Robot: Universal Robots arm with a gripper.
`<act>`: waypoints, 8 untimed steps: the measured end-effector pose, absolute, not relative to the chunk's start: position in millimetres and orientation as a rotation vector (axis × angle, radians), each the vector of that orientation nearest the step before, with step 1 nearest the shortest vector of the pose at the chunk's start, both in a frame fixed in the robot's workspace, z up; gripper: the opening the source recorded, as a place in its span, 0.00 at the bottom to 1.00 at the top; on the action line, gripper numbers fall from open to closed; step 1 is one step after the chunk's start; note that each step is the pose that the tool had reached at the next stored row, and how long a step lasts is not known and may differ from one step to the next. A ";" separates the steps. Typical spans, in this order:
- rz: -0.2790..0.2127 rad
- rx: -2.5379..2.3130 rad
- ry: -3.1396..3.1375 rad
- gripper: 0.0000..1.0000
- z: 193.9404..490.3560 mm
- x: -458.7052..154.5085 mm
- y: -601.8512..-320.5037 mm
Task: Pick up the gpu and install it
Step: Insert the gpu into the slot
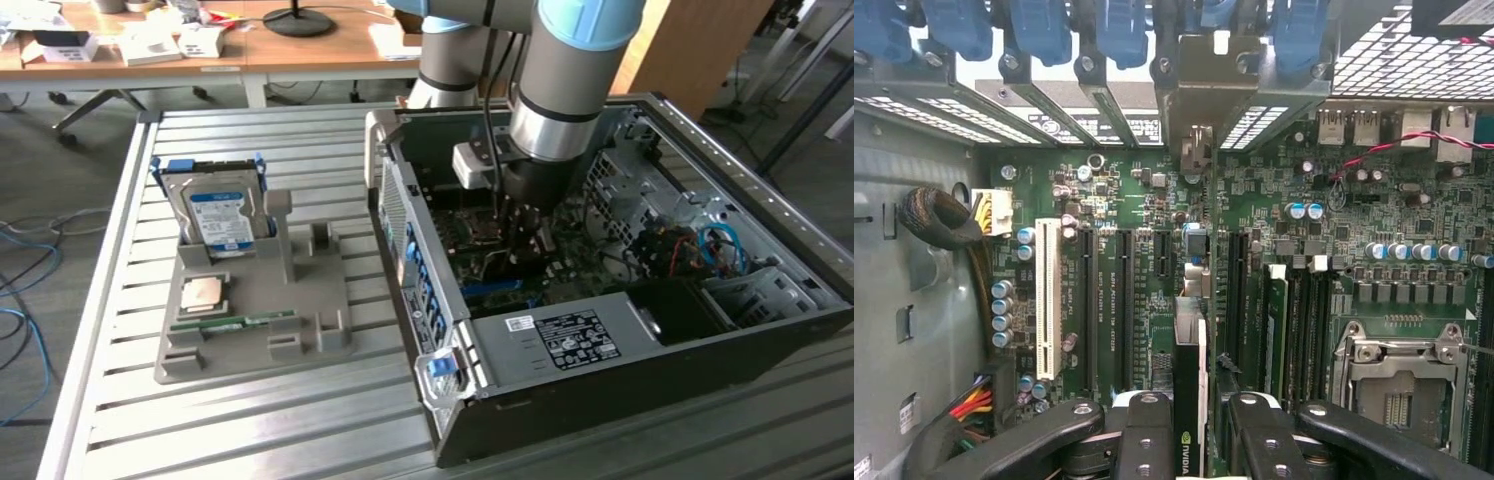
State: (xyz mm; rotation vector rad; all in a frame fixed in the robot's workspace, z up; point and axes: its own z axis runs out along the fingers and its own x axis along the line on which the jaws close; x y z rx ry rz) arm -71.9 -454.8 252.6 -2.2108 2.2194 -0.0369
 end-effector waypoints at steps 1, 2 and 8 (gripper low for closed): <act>-0.038 -2.212 2.217 0.26 252.6 -72.0 -454.8; -0.040 -2.213 2.214 0.26 252.6 -72.1 -454.8; -0.044 -2.220 2.204 0.26 252.7 -73.6 -454.8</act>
